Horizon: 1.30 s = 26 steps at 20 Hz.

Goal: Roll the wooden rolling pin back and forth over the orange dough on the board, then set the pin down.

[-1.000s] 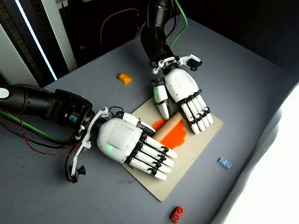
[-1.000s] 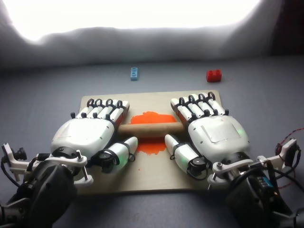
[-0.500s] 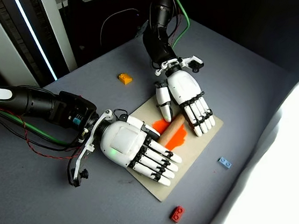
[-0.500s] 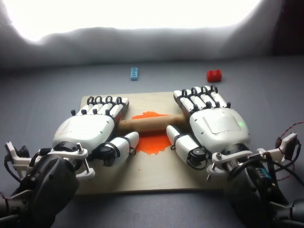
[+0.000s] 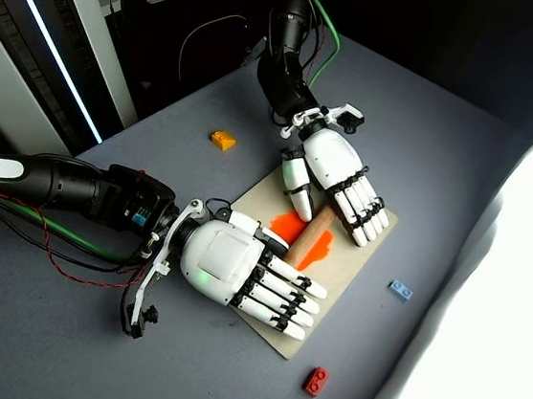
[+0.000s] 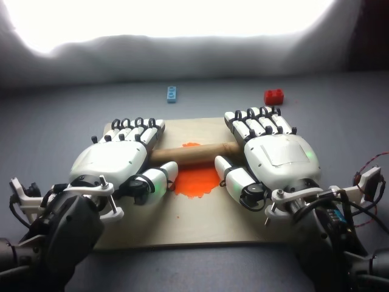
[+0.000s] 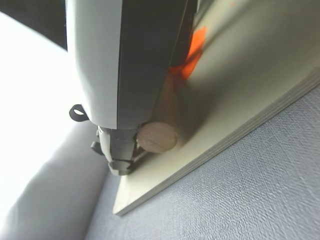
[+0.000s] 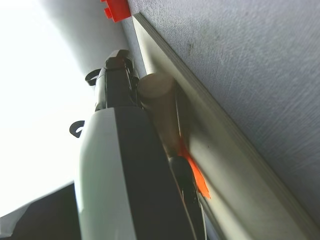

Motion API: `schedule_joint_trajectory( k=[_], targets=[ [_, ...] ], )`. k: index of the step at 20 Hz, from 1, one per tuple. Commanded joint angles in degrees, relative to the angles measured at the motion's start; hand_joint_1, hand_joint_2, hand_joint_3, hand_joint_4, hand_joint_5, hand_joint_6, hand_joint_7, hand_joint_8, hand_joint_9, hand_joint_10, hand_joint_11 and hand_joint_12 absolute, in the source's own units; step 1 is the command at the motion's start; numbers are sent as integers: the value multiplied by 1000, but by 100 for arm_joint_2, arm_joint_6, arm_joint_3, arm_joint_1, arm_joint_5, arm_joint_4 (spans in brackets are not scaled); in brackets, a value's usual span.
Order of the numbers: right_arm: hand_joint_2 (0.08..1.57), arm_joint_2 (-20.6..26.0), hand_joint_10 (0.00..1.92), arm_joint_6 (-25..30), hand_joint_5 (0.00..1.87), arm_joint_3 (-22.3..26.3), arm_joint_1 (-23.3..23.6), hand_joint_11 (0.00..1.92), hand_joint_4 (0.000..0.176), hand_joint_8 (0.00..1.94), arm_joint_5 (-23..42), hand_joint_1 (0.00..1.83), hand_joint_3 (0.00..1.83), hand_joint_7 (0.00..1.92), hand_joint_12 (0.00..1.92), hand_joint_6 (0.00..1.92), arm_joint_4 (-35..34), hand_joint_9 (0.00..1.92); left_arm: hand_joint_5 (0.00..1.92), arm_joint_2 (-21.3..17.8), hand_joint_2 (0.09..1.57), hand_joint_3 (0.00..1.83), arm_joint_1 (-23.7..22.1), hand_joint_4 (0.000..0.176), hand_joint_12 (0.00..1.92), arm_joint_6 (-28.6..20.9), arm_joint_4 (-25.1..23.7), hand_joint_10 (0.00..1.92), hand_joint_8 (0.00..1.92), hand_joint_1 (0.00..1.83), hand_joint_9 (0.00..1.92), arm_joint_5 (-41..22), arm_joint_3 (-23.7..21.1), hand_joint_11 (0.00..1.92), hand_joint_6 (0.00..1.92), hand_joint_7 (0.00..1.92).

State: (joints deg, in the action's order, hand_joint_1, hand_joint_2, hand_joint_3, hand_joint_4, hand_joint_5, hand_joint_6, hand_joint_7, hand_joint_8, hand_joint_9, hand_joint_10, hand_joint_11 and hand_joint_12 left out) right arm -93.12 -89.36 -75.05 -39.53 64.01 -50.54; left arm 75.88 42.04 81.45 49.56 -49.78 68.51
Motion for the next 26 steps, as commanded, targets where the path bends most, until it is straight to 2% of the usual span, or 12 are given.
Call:
schedule_joint_trajectory(
  k=[1, 26],
  targets=[
    [1568, 22, 2, 31, 162, -42, 69, 0, 0, 1, 496, 0, 1, 158, 237, 0, 311, 118, 0, 9, 1548, 8, -51, 0, 0, -23, -210, 0, 0, 0, 0, -399, 37, 0, 0, 0],
    [1571, 14, 1, 157, 166, -233, 150, 0, 0, 2, 250, 0, 4, 160, 205, 3, 278, 116, 0, 218, 1549, 5, -298, 0, 0, 21, -210, 0, 0, 0, 0, 114, 592, 0, 0, 0]
  ],
)
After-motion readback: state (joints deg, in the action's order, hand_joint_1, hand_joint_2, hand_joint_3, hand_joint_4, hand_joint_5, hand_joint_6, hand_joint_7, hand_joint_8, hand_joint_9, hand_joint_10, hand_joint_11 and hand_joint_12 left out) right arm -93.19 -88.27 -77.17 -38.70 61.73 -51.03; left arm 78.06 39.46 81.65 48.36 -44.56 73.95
